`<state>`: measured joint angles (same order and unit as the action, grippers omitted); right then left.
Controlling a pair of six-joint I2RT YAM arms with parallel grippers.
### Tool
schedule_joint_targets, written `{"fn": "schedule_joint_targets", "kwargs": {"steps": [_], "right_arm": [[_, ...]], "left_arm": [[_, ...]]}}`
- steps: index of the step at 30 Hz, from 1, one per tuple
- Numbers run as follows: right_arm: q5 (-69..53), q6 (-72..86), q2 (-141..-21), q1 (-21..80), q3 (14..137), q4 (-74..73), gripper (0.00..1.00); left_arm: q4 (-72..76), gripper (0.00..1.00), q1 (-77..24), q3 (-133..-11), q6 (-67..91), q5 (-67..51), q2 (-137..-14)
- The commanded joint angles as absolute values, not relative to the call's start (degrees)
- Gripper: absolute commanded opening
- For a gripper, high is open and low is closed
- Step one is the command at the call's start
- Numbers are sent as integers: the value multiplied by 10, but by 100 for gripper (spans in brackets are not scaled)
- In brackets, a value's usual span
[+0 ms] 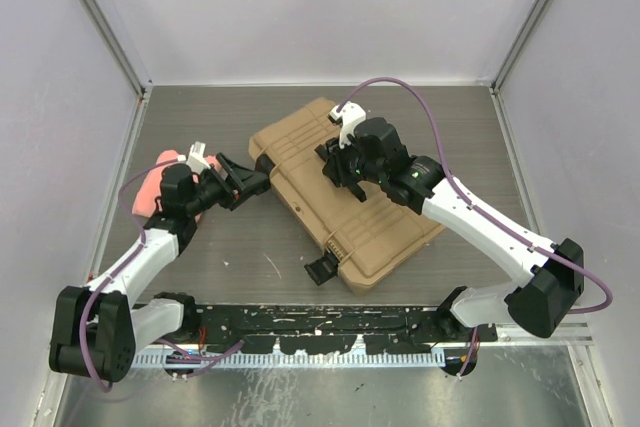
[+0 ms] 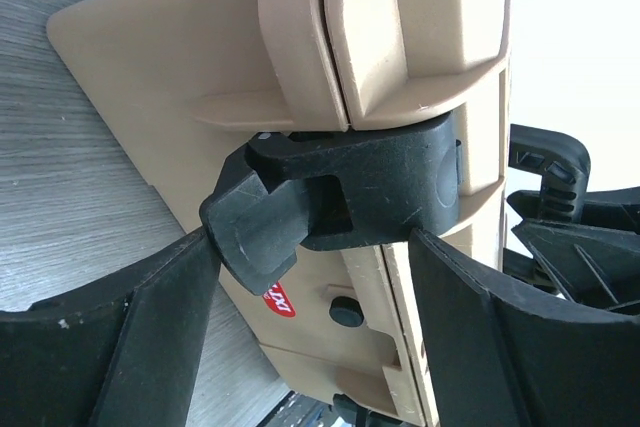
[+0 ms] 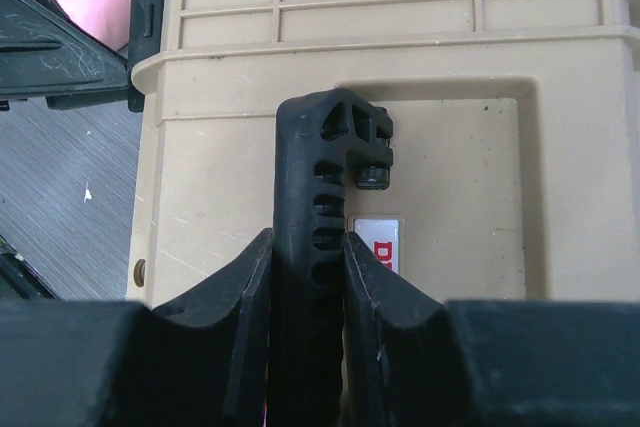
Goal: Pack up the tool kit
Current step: Close the toolbox at the center of the board.
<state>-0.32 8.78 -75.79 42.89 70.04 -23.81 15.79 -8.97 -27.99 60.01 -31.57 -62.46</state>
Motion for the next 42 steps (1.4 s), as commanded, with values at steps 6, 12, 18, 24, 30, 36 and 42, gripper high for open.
{"fn": "schedule_joint_targets", "kwargs": {"steps": [6,12,18,24,30,36,42], "right_arm": [[-88,111,-754,452,700,-184,14],[-72,111,-753,452,701,-188,14],[-69,112,-755,451,702,-188,14],[-65,112,-755,451,701,-188,14],[-63,112,-754,451,700,-188,14],[-63,109,-753,451,699,-189,14],[-69,110,-756,451,700,-189,14]], "left_arm": [[141,80,-104,-267,561,-266,-632],[91,87,-104,-265,537,-238,-595],[52,87,-103,-264,522,-214,-563],[60,87,-104,-251,525,-198,-531],[43,87,-103,-243,533,-161,-497],[17,82,-100,-235,546,-123,-487],[41,78,-97,-239,559,-134,-527]]}}
